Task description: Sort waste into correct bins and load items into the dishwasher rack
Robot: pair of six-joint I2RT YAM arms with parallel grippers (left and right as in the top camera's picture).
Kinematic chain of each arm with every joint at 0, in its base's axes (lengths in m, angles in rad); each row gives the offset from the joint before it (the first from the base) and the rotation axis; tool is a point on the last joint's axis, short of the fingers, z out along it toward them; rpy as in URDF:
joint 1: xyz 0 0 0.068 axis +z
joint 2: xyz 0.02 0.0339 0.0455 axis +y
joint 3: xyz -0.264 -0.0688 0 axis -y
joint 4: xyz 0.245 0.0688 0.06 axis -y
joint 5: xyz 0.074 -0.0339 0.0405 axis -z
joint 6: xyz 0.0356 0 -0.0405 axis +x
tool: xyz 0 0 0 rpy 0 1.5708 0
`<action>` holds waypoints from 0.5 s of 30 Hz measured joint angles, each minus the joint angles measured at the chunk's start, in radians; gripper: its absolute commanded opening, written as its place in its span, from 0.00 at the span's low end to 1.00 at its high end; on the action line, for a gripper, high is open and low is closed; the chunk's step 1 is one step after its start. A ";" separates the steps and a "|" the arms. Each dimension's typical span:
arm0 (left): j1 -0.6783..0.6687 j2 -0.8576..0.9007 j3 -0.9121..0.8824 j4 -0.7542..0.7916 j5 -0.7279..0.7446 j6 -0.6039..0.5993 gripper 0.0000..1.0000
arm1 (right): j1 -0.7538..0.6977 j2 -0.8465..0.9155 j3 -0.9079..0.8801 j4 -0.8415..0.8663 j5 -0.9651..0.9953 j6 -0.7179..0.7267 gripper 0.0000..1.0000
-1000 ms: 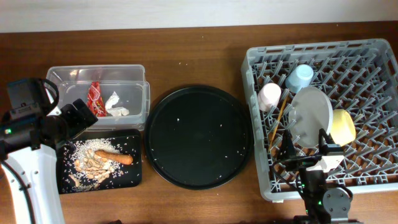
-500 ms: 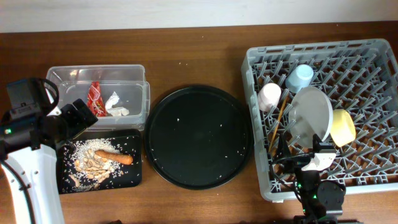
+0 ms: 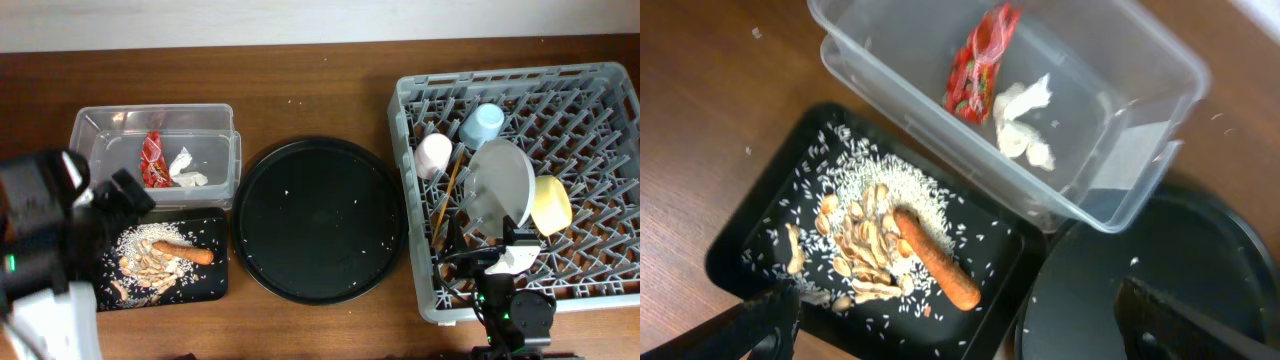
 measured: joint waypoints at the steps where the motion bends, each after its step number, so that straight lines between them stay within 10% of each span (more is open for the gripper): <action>1: -0.001 -0.073 -0.025 0.003 0.000 0.000 0.99 | 0.000 0.000 0.000 0.000 0.000 0.000 0.98; 7: -0.116 -0.500 -0.407 0.076 -0.005 0.000 0.99 | 0.000 -0.002 0.000 0.000 0.001 0.000 0.98; 15: -0.310 -0.819 -0.993 1.039 -0.011 -0.001 0.99 | 0.000 -0.002 -0.001 0.000 0.003 0.001 0.98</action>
